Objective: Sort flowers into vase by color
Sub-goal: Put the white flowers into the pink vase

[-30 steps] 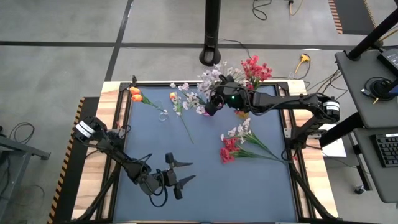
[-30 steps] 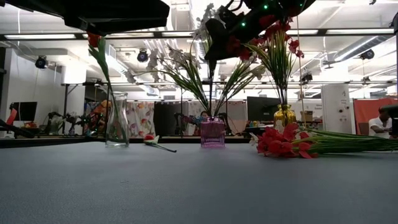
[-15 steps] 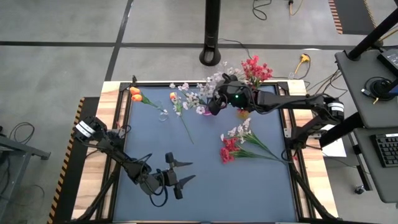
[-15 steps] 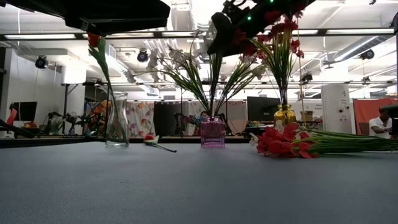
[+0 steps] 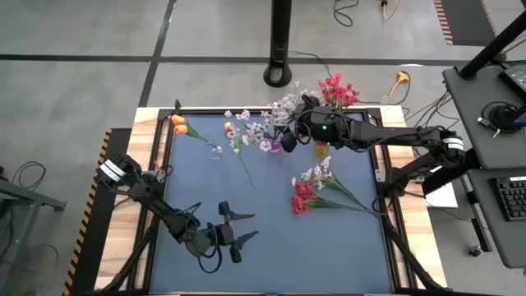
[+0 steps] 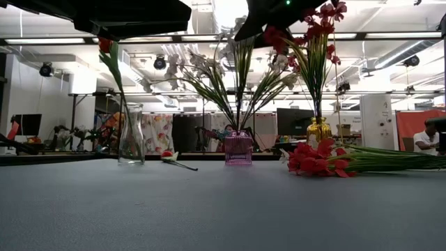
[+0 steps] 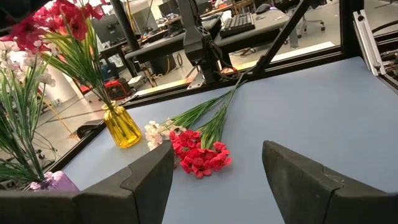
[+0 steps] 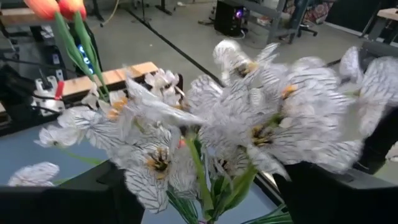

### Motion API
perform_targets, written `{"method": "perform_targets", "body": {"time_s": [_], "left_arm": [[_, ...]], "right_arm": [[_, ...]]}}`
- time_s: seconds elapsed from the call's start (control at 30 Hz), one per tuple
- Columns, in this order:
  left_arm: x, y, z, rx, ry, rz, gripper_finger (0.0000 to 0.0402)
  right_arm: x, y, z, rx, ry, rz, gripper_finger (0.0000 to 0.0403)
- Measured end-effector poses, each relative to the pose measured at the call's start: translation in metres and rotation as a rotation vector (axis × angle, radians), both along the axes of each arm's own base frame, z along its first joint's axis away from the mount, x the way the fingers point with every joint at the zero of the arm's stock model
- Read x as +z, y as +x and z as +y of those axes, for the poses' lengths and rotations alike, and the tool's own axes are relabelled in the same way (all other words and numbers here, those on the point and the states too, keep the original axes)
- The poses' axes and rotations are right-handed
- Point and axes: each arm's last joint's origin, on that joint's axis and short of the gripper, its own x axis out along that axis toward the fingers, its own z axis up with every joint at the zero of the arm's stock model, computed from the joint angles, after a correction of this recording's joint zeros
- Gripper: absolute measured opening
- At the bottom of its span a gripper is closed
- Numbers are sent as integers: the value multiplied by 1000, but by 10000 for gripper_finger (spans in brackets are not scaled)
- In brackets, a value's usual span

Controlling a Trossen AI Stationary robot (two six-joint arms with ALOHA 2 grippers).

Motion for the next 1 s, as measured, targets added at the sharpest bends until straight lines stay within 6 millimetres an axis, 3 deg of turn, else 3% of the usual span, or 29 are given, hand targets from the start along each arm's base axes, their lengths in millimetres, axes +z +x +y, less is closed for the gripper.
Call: {"method": "perform_targets", "body": {"time_s": [0.2,0.53,1.0], "left_arm": [[0,0,0,0,-1,0,227],[0,1,1,3,-2,-2,227],[0,1,2,7,-8,-3,227]], "right_arm": [[4,-3,1,1,-1,-5,306],[-4,1,0,-6,36,172,325],[40,-8,2,-12,73,283,326]]}}
